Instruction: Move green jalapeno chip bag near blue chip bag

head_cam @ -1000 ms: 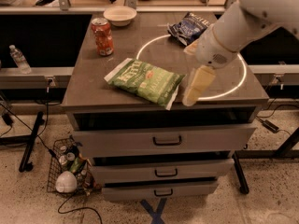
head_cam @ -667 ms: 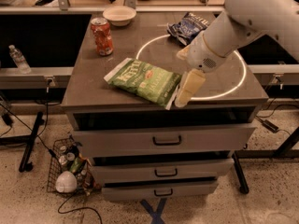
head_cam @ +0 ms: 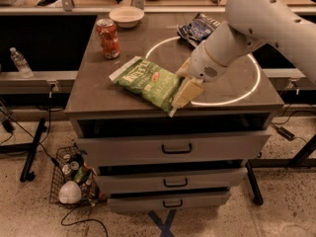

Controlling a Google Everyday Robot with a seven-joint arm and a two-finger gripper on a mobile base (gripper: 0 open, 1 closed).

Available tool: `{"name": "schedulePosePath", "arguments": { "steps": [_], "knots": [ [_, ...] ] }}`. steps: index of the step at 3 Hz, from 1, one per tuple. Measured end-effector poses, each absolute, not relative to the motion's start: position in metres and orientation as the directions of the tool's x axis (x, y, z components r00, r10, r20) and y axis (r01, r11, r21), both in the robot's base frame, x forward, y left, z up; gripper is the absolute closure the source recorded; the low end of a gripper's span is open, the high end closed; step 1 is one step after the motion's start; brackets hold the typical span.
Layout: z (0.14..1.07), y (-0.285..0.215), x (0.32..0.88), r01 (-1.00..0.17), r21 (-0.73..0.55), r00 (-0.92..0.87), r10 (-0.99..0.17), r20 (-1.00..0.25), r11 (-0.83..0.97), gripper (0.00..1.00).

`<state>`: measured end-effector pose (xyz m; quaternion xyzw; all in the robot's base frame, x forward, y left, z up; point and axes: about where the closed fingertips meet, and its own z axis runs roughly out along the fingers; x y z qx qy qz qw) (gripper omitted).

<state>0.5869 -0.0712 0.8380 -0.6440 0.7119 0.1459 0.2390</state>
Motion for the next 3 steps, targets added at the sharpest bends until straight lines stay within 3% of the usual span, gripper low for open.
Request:
{"name": "schedulePosePath", "arguments": {
  "steps": [1, 2, 3],
  "knots": [
    [0.853, -0.072, 0.578, -0.986, -0.098, -0.064, -0.838, -0.542, 0.138, 0.7],
    [0.873, -0.076, 0.573, -0.982, -0.118, -0.055, -0.827, -0.56, 0.145, 0.93],
    [0.939, -0.078, 0.56, -0.956, -0.252, 0.029, -0.809, -0.587, 0.149, 1.0]
  ]
}}
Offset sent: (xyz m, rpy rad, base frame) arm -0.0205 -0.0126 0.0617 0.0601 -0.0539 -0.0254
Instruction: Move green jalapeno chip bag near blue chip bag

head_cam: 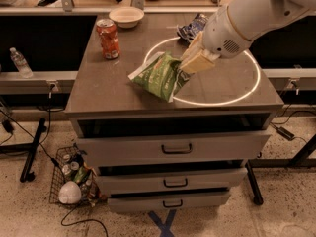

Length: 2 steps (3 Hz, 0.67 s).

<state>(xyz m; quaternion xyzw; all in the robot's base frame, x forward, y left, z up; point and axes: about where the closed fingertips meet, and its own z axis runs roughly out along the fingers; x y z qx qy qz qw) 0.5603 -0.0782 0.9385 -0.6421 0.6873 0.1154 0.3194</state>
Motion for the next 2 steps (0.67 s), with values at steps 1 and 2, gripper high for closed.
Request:
{"name": "schedulePosePath", "arguments": {
  "steps": [1, 2],
  "knots": [
    [0.939, -0.078, 0.56, -0.956, -0.252, 0.029, -0.809, -0.587, 0.149, 1.0],
    [0.947, -0.095, 0.567, -0.932, -0.291, 0.003, -0.797, -0.604, 0.217, 1.0]
  ]
}}
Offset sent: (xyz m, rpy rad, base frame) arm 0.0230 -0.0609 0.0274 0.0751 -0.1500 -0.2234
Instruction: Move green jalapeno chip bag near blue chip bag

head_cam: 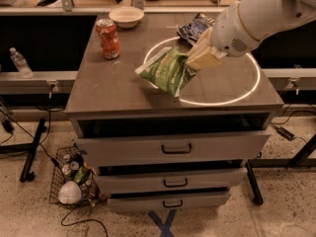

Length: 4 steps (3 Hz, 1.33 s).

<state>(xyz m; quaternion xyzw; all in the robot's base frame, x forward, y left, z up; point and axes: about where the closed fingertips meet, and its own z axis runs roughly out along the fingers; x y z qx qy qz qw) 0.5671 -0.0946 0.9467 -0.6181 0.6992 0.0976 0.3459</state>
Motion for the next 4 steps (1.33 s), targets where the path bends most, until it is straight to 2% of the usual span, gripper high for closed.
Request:
{"name": "schedulePosePath", "arguments": {
  "steps": [2, 4],
  "knots": [
    [0.97, -0.188, 0.639, -0.776, -0.432, -0.074, -0.748, -0.66, 0.459, 1.0],
    [0.956, -0.274, 0.721, -0.62, -0.48, -0.165, -0.701, -0.694, 0.621, 1.0]
  ]
}}
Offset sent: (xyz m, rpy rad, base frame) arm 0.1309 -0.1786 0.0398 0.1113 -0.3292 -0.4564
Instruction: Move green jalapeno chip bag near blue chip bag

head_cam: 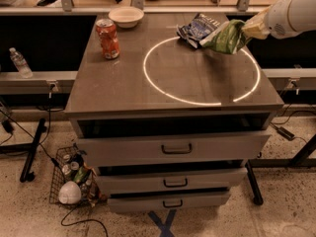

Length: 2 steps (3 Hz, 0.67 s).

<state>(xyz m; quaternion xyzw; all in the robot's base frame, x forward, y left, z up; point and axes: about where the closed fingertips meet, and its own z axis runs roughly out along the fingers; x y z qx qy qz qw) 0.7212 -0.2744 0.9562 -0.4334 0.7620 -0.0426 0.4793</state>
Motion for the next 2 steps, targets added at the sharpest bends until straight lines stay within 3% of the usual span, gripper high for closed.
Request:
{"name": "schedulePosePath", "arguments": {
  "steps": [1, 2],
  "knots": [
    [0.943, -0.315, 0.743, -0.554, -0.48, -0.216, -0.673, -0.707, 0.681, 1.0],
    [0.925, -0.328, 0.759, -0.55, -0.448, -0.246, -0.649, -0.72, 0.705, 0.84]
  ]
}}
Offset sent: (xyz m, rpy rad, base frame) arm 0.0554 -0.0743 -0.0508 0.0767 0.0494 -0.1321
